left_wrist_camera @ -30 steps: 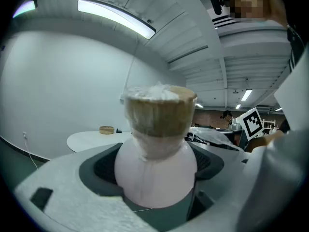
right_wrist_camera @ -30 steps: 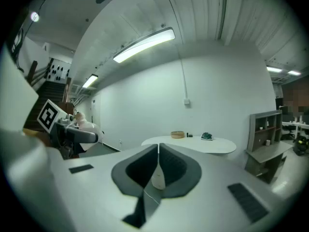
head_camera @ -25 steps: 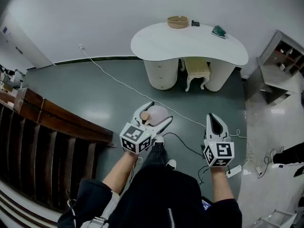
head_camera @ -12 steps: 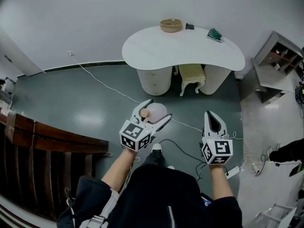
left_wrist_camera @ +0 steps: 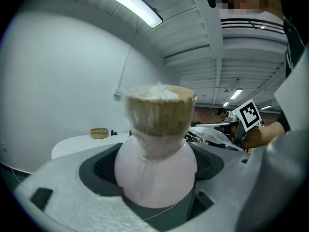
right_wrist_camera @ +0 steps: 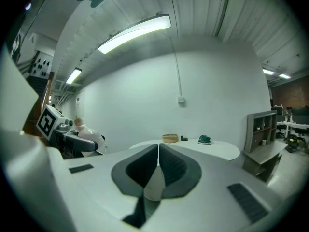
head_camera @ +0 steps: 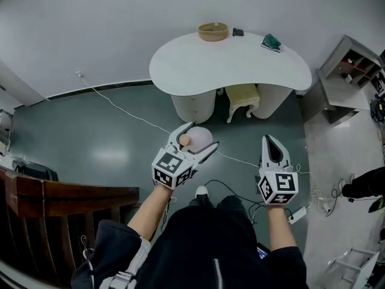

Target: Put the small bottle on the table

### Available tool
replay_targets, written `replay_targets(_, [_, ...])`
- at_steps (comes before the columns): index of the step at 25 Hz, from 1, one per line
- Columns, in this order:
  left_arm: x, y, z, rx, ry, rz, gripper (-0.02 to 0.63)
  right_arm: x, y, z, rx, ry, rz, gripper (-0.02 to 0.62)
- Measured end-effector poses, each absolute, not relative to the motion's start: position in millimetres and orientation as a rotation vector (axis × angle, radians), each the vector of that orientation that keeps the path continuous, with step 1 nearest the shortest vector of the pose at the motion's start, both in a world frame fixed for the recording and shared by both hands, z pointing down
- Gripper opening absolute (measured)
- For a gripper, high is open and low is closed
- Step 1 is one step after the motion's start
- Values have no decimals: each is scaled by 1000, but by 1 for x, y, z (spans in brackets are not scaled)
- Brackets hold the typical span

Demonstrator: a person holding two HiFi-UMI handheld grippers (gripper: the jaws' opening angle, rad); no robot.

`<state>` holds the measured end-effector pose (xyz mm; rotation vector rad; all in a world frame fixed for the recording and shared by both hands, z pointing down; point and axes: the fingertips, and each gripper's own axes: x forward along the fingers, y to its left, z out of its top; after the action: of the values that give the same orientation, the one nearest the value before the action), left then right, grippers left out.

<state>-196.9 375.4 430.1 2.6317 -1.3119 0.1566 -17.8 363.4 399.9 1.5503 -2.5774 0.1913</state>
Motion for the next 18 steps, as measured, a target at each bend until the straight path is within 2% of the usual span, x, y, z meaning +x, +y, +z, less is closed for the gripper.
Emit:
replay_targets(9, [-189,320,442,2630,-1232,182,410,-15,313,410,1593,-2567,218,-11])
replay_targets(18, [-161,221,439,2644,-1240,204,410,9,208,411,1584,-2599,227,-11])
